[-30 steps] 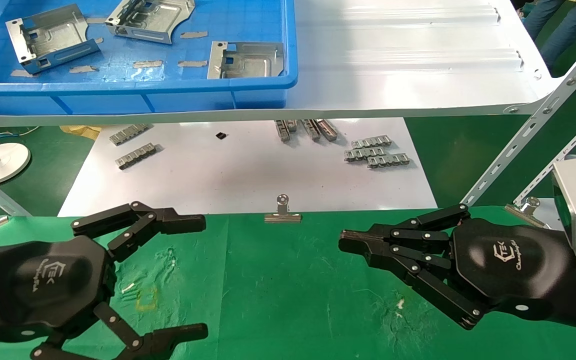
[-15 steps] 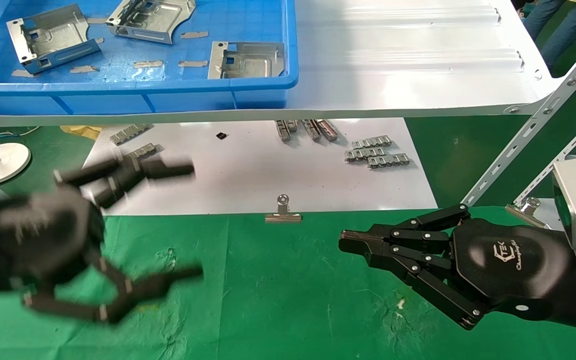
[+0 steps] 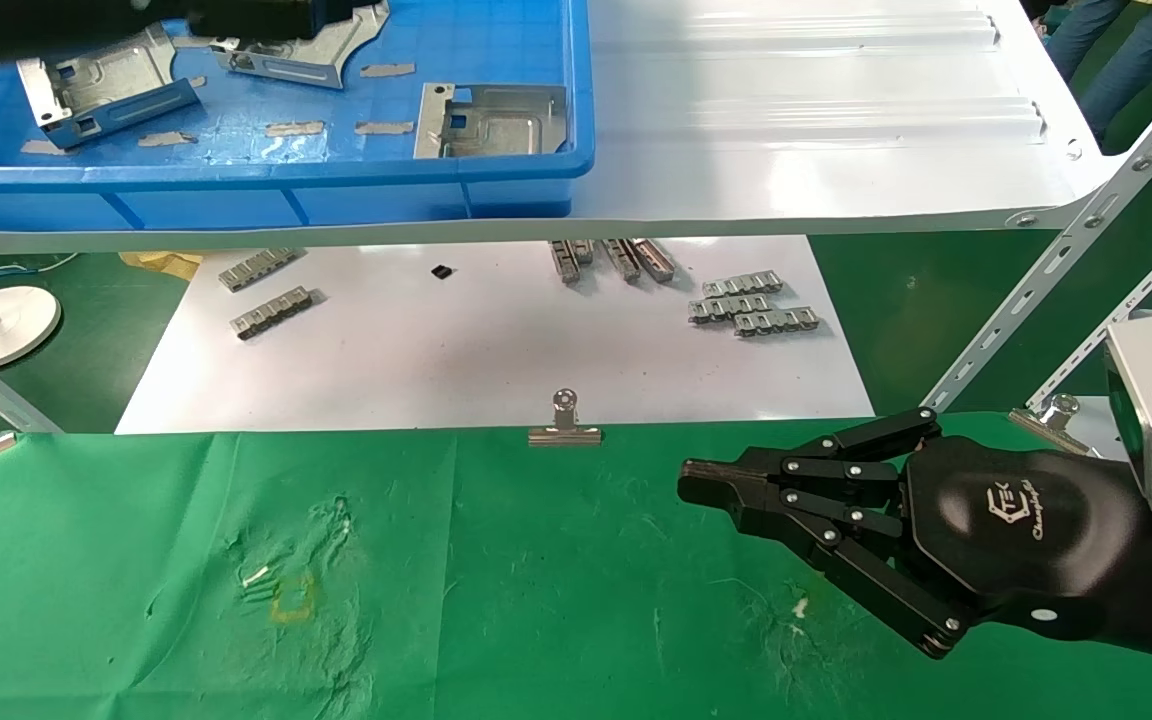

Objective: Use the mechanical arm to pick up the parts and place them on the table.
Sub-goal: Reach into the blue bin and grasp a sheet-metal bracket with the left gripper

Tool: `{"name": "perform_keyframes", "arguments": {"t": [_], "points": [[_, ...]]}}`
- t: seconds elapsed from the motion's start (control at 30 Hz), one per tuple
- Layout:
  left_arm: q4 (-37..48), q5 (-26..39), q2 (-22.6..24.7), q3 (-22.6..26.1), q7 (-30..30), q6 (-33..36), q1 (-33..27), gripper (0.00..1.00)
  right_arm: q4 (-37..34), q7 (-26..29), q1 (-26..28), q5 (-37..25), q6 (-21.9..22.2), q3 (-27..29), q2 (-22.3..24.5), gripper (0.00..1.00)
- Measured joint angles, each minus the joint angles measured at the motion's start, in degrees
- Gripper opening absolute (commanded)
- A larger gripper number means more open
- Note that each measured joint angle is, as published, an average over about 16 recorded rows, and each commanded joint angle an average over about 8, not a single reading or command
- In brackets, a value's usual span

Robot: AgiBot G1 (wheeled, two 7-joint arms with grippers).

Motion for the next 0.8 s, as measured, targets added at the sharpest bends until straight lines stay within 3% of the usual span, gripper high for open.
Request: {"name": "perform_keyframes", "arguments": {"t": [0.07,0.2,0.23,0.33,0.47,0.5,0.8], "points": [[5.6,4.1,2.5,2.0,-0.6,-1.9,-4.1,1.0,0.0,0.0,0.0,0.0,0.0,0.0,0.0,0.04],[16.2,10.1,6.9,5.1,-0.8,-5.1,-10.4,1.0,0.0,0.0,0.0,0.0,0.0,0.0,0.0,0.54],[18.6,11.2,7.9,5.6,-0.7,-5.8,-11.6,0.93,0.0,0.0,0.0,0.0,0.0,0.0,0.0,0.66],[24.8,13.5,10.2,6.8,-0.2,-7.6,-14.2,0.56,0.0,0.0,0.0,0.0,0.0,0.0,0.0,1.0],[30.9,15.3,12.4,7.8,0.8,-9.9,-16.3,0.06,0.0,0.0,0.0,0.0,0.0,0.0,0.0,1.0],[32.1,15.5,12.9,7.9,1.0,-10.5,-16.6,0.0,0.0,0.0,0.0,0.0,0.0,0.0,0.0,1.0],[38.6,16.7,15.6,8.5,2.0,-15.2,-17.7,0.0,0.0,0.0,0.0,0.0,0.0,0.0,0.0,1.0]]}}
